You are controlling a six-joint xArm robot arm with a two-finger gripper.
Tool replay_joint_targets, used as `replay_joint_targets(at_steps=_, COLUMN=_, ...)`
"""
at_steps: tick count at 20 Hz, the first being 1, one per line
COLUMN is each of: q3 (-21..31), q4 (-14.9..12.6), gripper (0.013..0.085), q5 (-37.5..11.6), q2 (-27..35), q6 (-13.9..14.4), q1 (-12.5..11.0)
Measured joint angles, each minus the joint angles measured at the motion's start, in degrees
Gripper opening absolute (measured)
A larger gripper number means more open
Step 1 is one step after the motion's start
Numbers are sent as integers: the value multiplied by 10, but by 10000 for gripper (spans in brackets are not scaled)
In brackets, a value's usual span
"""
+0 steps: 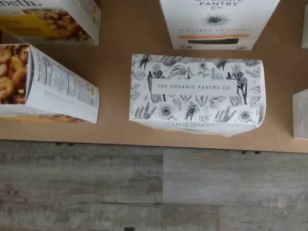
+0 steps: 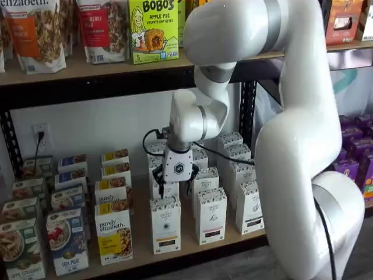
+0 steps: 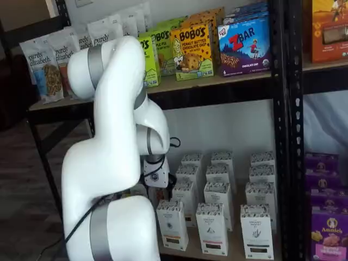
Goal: Pick up the white box with a yellow strip in the middle, on the bottom shelf, the fourth box from the left
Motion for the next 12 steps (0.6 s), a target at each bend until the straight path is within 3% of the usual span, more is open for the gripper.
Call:
replay_joint_targets(at_steps=7, q3=-55, q4=5, gripper=850, q5=32, q2=47, q6=-7, q1=-6)
replay_joint_targets(at_steps=12, q3=-75, q4=-8, gripper=850, q5=30, q2=66, q6=5, q1=-5)
